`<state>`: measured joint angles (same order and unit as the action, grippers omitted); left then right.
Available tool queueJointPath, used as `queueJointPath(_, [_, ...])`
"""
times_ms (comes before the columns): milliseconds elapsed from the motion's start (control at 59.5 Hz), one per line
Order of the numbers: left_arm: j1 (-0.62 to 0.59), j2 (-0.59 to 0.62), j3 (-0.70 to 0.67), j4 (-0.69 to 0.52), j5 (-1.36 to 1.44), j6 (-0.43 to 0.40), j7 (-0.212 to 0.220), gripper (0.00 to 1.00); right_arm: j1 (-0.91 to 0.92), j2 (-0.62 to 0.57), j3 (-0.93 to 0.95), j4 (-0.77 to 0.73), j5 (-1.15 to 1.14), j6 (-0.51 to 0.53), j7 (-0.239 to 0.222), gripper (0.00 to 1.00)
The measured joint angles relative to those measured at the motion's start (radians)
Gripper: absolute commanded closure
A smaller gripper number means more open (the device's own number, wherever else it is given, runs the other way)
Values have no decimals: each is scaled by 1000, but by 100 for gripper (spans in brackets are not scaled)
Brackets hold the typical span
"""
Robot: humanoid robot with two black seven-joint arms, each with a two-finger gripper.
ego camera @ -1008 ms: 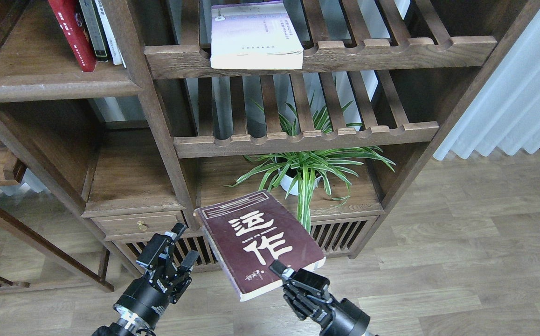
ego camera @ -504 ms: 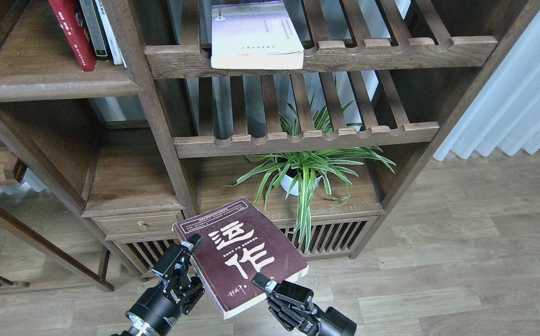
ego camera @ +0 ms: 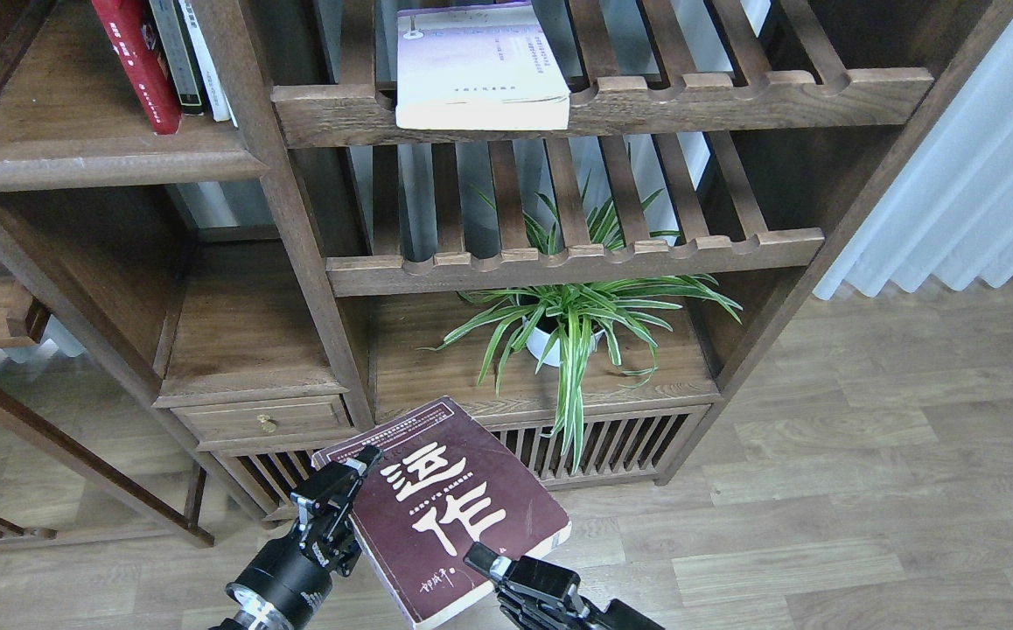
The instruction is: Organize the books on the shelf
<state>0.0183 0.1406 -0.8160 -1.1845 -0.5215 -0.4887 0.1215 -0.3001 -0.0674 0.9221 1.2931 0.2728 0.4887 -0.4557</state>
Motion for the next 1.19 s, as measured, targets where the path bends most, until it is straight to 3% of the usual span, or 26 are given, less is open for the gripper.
queueJointPath(151, [-3, 3, -11, 5, 1, 0, 10, 98, 0, 13, 6, -2, -6, 0, 0, 92])
queueJointPath(218, [-3, 9, -25, 5, 2, 0, 25, 99, 6, 18, 9, -3, -7, 0, 2, 68])
queueJointPath(286, [-3, 23, -39, -1, 6, 0, 35, 99, 15, 22, 9, -5, -10, 0, 6, 27])
queueJointPath(370, [0, 76, -103, -30, 36, 0, 45, 99, 49, 21, 18, -12, -34, 0, 10, 7])
queueJointPath(588, [-3, 336, -268, -163, 85, 0, 58, 99, 114, -1, 61, -110, -88, 0, 12, 4])
queueJointPath(756, [-85, 468, -340, -195, 169, 0, 133, 99, 142, 0, 66, -145, -91, 0, 13, 4])
queueJointPath(823, [-126, 496, -377, -196, 180, 0, 143, 99, 151, 2, 65, -153, -92, 0, 13, 4])
queueJointPath(907, [-193, 546, -415, -198, 182, 0, 140, 99, 157, 4, 64, -157, -93, 0, 13, 4])
queueJointPath(1058, [-340, 656, -443, -198, 166, 0, 88, 99, 164, 2, 65, -159, -93, 0, 12, 4])
queueJointPath(1193, [-421, 746, -465, -197, 163, 0, 85, 99, 165, 2, 68, -160, -93, 0, 12, 4])
